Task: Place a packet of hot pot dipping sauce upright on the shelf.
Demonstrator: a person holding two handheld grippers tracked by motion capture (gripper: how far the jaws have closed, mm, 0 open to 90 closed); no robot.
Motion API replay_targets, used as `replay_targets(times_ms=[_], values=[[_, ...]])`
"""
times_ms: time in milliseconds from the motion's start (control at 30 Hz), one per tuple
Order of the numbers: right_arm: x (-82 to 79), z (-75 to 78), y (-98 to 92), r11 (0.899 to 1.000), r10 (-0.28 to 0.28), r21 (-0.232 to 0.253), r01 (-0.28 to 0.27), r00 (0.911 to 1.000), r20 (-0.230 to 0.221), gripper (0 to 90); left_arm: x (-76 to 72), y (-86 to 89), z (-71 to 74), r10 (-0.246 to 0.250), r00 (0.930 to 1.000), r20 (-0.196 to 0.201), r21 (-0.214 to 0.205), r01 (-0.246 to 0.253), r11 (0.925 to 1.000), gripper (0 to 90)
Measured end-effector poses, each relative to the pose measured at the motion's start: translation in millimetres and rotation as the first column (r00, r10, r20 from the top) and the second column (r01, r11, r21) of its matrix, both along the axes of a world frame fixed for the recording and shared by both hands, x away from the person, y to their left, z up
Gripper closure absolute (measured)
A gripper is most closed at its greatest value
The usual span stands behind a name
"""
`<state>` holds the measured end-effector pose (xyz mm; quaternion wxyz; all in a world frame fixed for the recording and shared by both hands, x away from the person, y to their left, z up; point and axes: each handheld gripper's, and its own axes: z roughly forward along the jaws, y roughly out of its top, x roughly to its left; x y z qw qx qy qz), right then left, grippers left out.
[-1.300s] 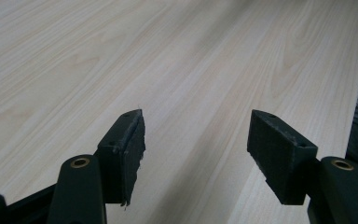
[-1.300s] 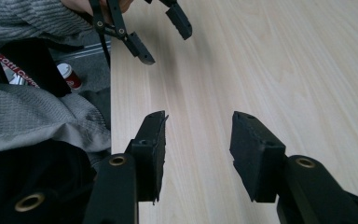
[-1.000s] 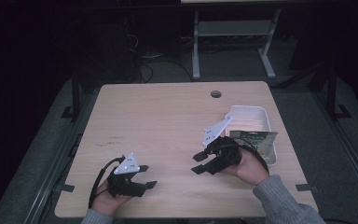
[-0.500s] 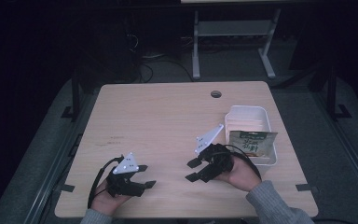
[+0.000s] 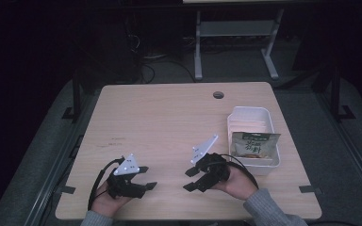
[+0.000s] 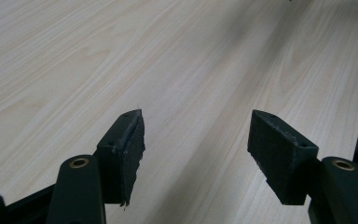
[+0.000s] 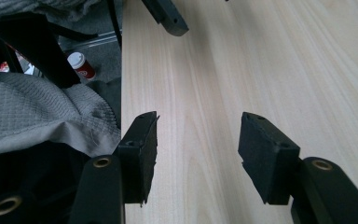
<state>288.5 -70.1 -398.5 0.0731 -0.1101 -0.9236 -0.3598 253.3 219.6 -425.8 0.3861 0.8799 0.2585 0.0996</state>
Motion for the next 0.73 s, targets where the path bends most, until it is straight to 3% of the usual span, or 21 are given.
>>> replay_targets(times_ms=[733], values=[[-18.5, -33.4, 15.3, 0.999, 0.04, -0.024, -0.041, 0.9989, -0.025, 43.1, 0.8, 0.5, -2.0, 0.002, 1.0, -0.005, 0.014, -0.002, 0.9999, 34.0]])
